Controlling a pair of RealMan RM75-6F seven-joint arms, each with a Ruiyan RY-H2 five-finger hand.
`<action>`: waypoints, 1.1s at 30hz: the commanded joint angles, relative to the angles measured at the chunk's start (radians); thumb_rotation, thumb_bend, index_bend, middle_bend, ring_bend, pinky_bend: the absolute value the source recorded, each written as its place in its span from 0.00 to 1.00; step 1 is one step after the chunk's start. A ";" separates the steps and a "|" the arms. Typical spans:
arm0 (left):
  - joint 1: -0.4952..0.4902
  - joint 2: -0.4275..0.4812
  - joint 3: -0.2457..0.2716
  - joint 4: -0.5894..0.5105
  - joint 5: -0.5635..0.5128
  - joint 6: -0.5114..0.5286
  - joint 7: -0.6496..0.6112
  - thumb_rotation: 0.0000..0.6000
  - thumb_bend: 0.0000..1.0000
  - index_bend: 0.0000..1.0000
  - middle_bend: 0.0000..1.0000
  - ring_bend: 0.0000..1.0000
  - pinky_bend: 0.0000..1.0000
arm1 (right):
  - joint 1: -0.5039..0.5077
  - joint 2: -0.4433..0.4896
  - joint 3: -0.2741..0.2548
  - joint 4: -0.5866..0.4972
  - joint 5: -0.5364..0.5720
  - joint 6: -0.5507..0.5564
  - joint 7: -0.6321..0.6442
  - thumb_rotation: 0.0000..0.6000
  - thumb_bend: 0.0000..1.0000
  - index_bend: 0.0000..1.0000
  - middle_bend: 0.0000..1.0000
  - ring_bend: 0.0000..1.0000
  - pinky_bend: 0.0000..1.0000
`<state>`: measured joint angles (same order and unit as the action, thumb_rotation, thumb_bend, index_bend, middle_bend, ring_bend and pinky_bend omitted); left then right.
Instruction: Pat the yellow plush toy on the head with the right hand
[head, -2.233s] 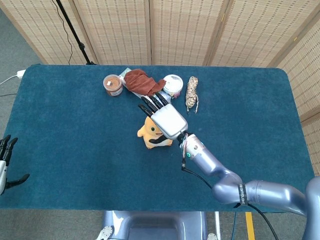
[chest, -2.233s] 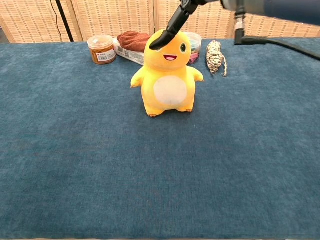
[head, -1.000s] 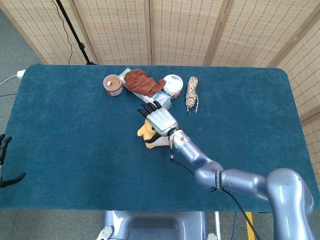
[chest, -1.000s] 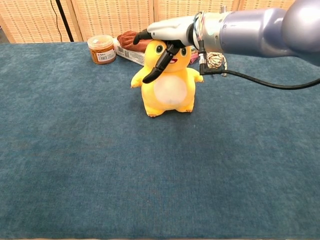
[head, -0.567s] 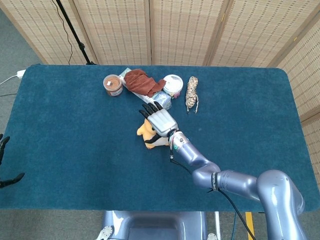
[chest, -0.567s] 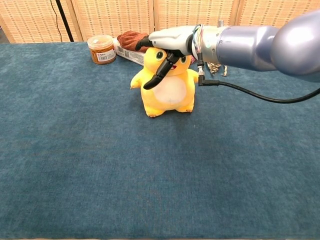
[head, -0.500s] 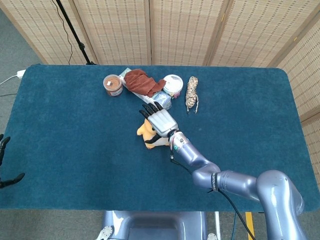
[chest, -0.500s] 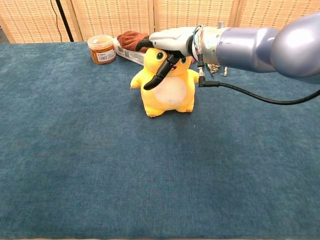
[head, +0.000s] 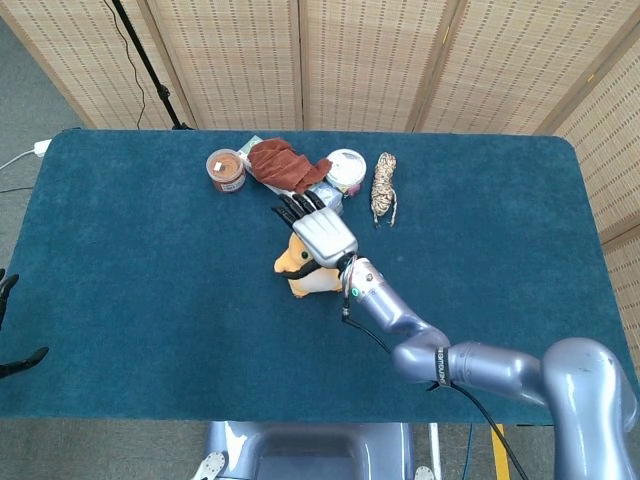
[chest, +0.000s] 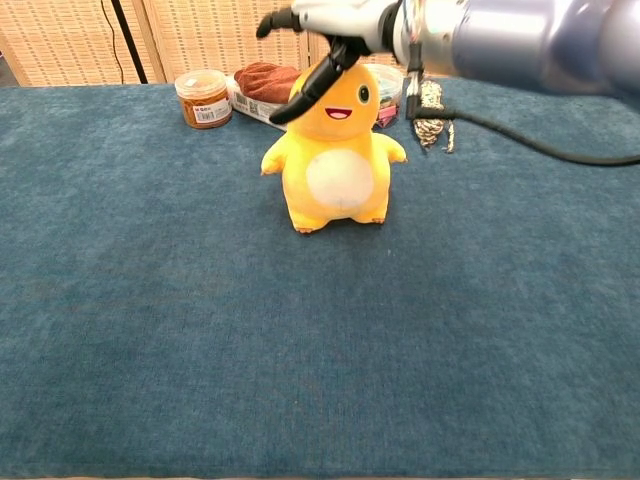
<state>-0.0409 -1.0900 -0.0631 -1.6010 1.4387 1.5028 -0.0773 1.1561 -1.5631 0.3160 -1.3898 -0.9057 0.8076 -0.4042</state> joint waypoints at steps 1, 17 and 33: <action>0.002 0.001 0.002 0.001 0.005 0.004 -0.005 1.00 0.00 0.00 0.00 0.00 0.00 | -0.036 0.104 0.022 -0.142 0.004 0.073 -0.035 0.53 0.00 0.00 0.00 0.00 0.00; 0.007 0.006 0.017 0.007 0.040 0.014 -0.027 1.00 0.00 0.00 0.00 0.00 0.00 | -0.336 0.382 -0.159 -0.391 -0.263 0.413 -0.080 0.52 0.00 0.00 0.00 0.00 0.00; 0.027 -0.003 0.037 0.017 0.090 0.062 -0.021 1.00 0.00 0.00 0.00 0.00 0.00 | -0.756 0.378 -0.395 -0.088 -0.443 0.721 0.149 0.57 0.00 0.00 0.00 0.00 0.00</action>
<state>-0.0149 -1.0921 -0.0276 -1.5854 1.5266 1.5630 -0.0994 0.4560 -1.1681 -0.0458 -1.5261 -1.3377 1.4927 -0.3065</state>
